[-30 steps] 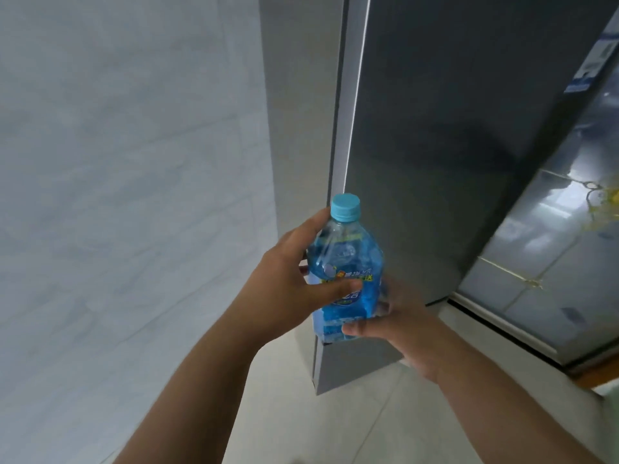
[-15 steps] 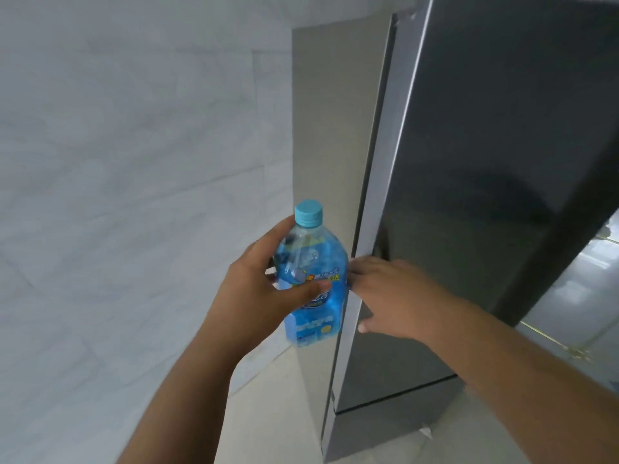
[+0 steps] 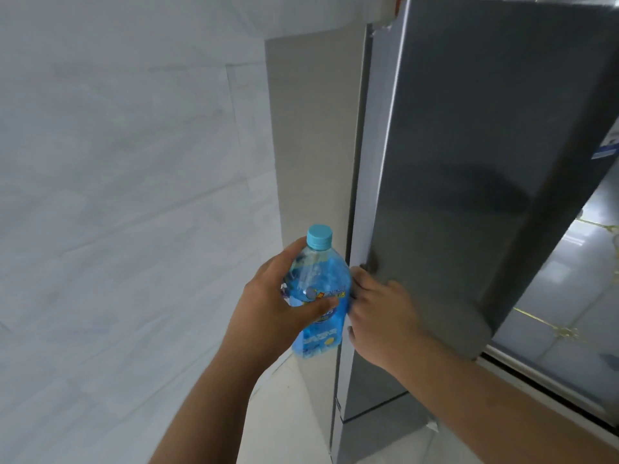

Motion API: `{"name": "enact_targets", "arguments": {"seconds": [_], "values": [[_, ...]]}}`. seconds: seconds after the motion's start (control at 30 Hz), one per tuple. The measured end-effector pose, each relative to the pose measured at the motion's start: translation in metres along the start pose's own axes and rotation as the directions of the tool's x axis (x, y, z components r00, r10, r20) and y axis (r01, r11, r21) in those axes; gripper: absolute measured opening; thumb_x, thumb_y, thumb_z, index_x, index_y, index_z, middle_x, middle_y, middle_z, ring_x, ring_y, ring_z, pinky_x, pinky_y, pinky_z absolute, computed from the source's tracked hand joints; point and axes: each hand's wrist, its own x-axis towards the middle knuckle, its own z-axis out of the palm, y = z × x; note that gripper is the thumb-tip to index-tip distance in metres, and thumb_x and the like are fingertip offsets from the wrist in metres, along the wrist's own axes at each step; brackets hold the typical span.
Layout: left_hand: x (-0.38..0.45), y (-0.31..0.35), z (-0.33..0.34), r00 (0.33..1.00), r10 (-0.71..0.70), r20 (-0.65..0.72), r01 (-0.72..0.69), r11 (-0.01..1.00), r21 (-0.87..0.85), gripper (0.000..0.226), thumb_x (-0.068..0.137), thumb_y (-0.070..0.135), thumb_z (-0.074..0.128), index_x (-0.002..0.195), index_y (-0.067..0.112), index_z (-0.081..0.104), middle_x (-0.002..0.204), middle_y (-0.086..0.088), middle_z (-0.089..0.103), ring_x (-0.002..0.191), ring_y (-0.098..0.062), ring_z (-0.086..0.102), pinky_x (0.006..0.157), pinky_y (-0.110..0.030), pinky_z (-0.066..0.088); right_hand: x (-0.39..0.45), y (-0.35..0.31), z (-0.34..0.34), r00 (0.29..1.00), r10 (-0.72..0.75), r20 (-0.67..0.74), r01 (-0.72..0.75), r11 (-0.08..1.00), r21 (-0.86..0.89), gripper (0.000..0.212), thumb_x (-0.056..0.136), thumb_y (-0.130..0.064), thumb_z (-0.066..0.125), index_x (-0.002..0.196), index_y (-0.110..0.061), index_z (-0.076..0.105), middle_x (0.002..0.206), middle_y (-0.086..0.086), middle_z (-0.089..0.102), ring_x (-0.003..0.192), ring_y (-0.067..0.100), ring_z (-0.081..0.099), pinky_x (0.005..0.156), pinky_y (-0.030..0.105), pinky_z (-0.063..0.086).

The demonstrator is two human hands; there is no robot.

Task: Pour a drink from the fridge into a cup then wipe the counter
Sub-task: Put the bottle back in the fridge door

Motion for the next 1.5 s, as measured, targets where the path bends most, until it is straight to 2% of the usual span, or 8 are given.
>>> {"name": "enact_targets", "arguments": {"seconds": [0.23,0.47,0.53,0.67,0.9,1.03,1.27,1.5], "values": [[0.003,-0.016,-0.003,0.997,0.045,0.061,-0.043,0.998,-0.040,0.087,0.078,0.041,0.087,0.151,0.051,0.041,0.135,0.022,0.061,0.117,-0.004,0.065,0.099,-0.028,0.059,-0.012,-0.015,-0.005,0.994,0.103,0.037,-0.105,0.991,0.087,0.058,0.102,-0.040,0.053,0.156,-0.023,0.040,0.159,0.002,0.043,0.155,0.022,0.023,0.094,0.043,0.046],[0.004,-0.019,0.010,0.962,0.164,0.216,-0.142,0.983,-0.113,0.084,0.076,0.047,0.086,0.145,0.060,0.039,0.134,0.027,0.060,0.119,0.001,0.064,0.098,-0.020,0.057,-0.069,-0.033,-0.017,0.949,0.306,0.073,-0.315,0.919,0.237,0.057,0.057,-0.050,0.093,0.098,-0.014,0.078,0.084,0.000,0.069,0.090,0.023,0.064,0.056,0.042,0.056],[0.005,-0.015,0.019,0.948,0.204,0.245,-0.173,0.975,-0.142,0.086,0.075,0.051,0.086,0.145,0.062,0.038,0.134,0.027,0.060,0.119,0.001,0.063,0.097,-0.020,0.057,-0.078,-0.035,-0.031,0.906,0.384,0.176,-0.419,0.871,0.256,0.062,0.073,-0.051,0.082,0.121,-0.014,0.070,0.098,0.000,0.067,0.098,0.022,0.061,0.069,0.042,0.059],[0.011,0.004,0.031,0.950,0.189,0.249,-0.110,0.948,-0.300,0.080,0.065,0.057,0.082,0.134,0.065,0.043,0.129,0.025,0.064,0.111,0.006,0.066,0.080,-0.011,0.057,-0.087,-0.022,-0.045,0.845,0.513,0.153,-0.534,0.790,0.300,0.076,0.102,-0.046,0.050,0.164,-0.025,0.011,0.137,-0.002,0.052,0.113,0.022,0.067,0.085,0.038,0.056],[0.021,0.024,0.064,0.902,0.269,0.336,-0.157,0.933,-0.324,0.086,0.061,0.060,0.080,0.139,0.059,0.043,0.129,0.023,0.065,0.115,-0.002,0.068,0.096,-0.028,0.061,-0.107,0.002,-0.035,0.784,0.589,0.195,-0.613,0.688,0.388,0.057,0.100,-0.036,0.055,0.152,-0.029,0.035,0.154,-0.005,0.037,0.134,0.019,0.046,0.096,0.037,0.053],[0.026,0.040,0.108,0.817,0.348,0.459,-0.231,0.928,-0.293,0.082,0.073,0.050,0.090,0.142,0.058,0.046,0.133,0.024,0.064,0.118,0.003,0.066,0.100,-0.035,0.061,-0.129,0.027,-0.024,0.667,0.710,0.225,-0.735,0.578,0.354,0.061,0.101,-0.038,0.055,0.157,-0.029,0.032,0.165,-0.004,0.028,0.146,0.020,0.033,0.105,0.035,0.047],[0.014,0.089,0.193,0.689,0.474,0.548,-0.269,0.869,-0.415,0.083,0.077,0.028,0.094,0.140,0.057,0.049,0.133,0.019,0.065,0.118,0.002,0.066,0.102,-0.030,0.058,-0.196,0.070,0.016,0.468,0.854,0.229,-0.853,0.367,0.372,0.032,0.106,-0.031,0.052,0.137,-0.027,0.053,0.127,-0.005,0.059,0.096,0.019,0.069,0.070,0.033,0.054],[-0.001,0.143,0.278,0.571,0.514,0.640,-0.251,0.852,-0.460,0.088,0.066,0.055,0.087,0.143,0.062,0.046,0.139,0.018,0.060,0.124,-0.004,0.064,0.102,-0.040,0.059,-0.265,0.122,0.053,0.277,0.924,0.265,-0.933,0.193,0.302,0.020,0.105,-0.020,0.047,0.115,-0.026,0.064,0.104,-0.003,0.065,0.096,0.018,0.066,0.074,0.034,0.054]]}}
